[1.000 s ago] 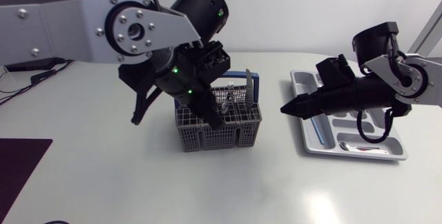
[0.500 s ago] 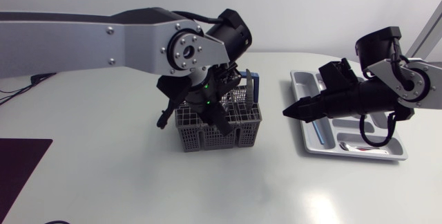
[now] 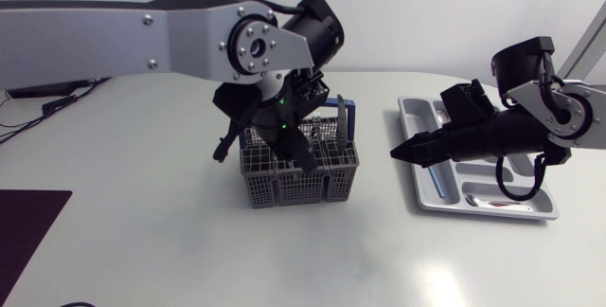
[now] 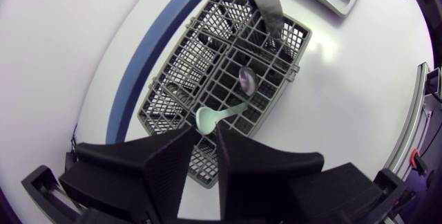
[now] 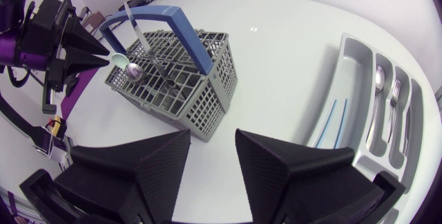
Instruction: Unload the cutlery basket into the drawer organizer.
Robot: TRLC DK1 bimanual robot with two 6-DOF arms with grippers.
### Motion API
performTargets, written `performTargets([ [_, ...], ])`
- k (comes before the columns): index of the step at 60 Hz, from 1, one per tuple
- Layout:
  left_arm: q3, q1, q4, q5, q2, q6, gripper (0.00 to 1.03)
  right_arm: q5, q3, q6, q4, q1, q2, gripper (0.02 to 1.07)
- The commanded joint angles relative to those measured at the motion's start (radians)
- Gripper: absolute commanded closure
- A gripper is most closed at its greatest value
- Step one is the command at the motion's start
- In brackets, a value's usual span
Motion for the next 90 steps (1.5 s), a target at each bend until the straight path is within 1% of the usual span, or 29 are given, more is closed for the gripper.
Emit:
performTargets([
  [1,0.051,0.017,-0.036,0.004,-0.019,-0.03,0.6,-0.009,-0.024,-0.01,-0.005,-0.004,-0.011,0.56],
  [12,0.125,0.047,-0.118,0.069,0.001,-0.051,0.6,-0.011,-0.022,-0.011,-0.005,-0.007,-0.007,0.56],
  [17,0.145,0.057,-0.146,0.11,0.013,-0.06,0.6,-0.012,-0.026,-0.011,-0.005,-0.008,-0.005,0.56],
  [20,0.145,0.057,-0.151,0.118,0.016,-0.06,0.59,-0.014,-0.029,-0.013,-0.004,-0.008,-0.005,0.56],
  [23,0.146,0.054,-0.154,0.118,0.021,-0.06,0.56,-0.014,-0.03,-0.014,-0.002,-0.01,-0.002,0.56],
  [35,0.146,0.047,-0.155,0.119,0.041,-0.059,0.56,-0.018,-0.033,-0.018,-0.001,-0.016,0.003,0.56],
  [63,0.16,0.058,-0.151,0.125,0.105,-0.053,0.56,-0.029,-0.042,-0.025,-0.001,-0.028,0.003,0.56],
  [90,0.156,0.06,-0.106,0.125,0.144,-0.05,0.56,-0.035,-0.047,-0.028,0.001,-0.028,0.001,0.56],
])
